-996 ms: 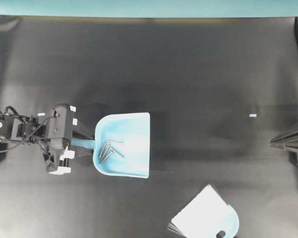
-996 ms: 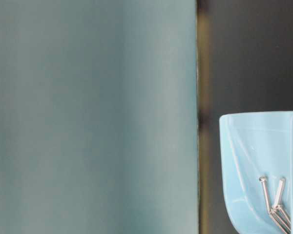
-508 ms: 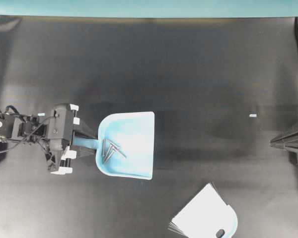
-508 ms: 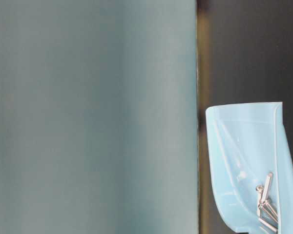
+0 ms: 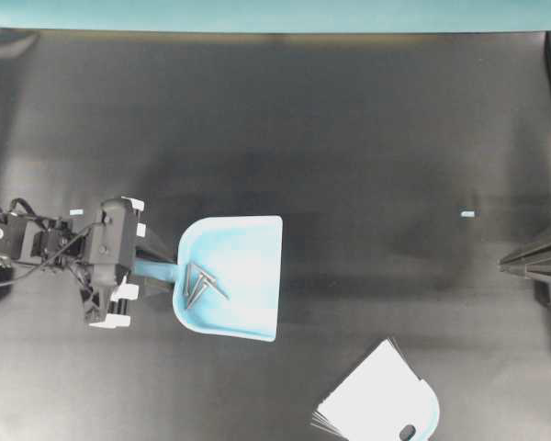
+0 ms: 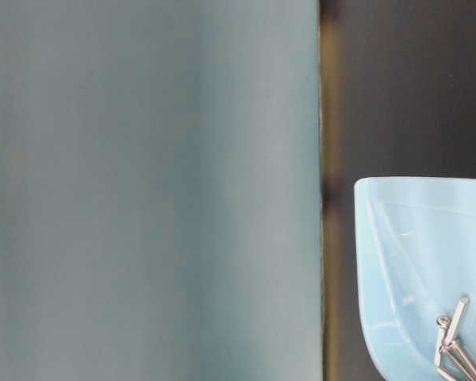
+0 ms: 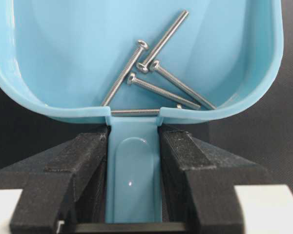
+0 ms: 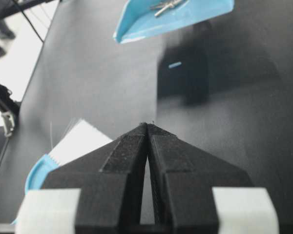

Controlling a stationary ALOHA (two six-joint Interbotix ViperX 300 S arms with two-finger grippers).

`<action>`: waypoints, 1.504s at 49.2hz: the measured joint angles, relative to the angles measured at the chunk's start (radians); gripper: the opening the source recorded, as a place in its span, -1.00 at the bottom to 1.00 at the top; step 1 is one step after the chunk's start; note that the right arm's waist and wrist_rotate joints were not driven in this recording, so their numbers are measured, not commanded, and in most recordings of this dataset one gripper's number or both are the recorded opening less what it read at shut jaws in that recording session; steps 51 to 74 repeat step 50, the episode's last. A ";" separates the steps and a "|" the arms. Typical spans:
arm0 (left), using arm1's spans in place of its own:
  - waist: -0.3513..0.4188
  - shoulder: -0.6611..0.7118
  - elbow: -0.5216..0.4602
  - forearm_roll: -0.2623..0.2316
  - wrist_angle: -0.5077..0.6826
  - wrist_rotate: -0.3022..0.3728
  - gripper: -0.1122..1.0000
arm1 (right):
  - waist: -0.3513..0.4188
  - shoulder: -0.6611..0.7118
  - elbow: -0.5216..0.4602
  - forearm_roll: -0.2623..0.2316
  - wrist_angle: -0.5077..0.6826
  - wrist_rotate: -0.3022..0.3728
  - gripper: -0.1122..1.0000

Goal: Hold the dustpan with the left arm, while a human hand uses a hand brush to gather screws into the dustpan.

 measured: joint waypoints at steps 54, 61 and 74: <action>-0.032 -0.006 0.003 0.000 -0.002 -0.017 -0.25 | 0.000 -0.002 0.000 0.000 0.000 0.000 -0.80; -0.032 -0.006 0.003 0.000 -0.002 -0.017 -0.25 | 0.000 -0.002 0.000 0.000 0.000 0.000 -0.80; -0.032 -0.006 0.003 0.000 -0.002 -0.017 -0.25 | 0.000 -0.002 0.000 0.000 0.000 0.000 -0.80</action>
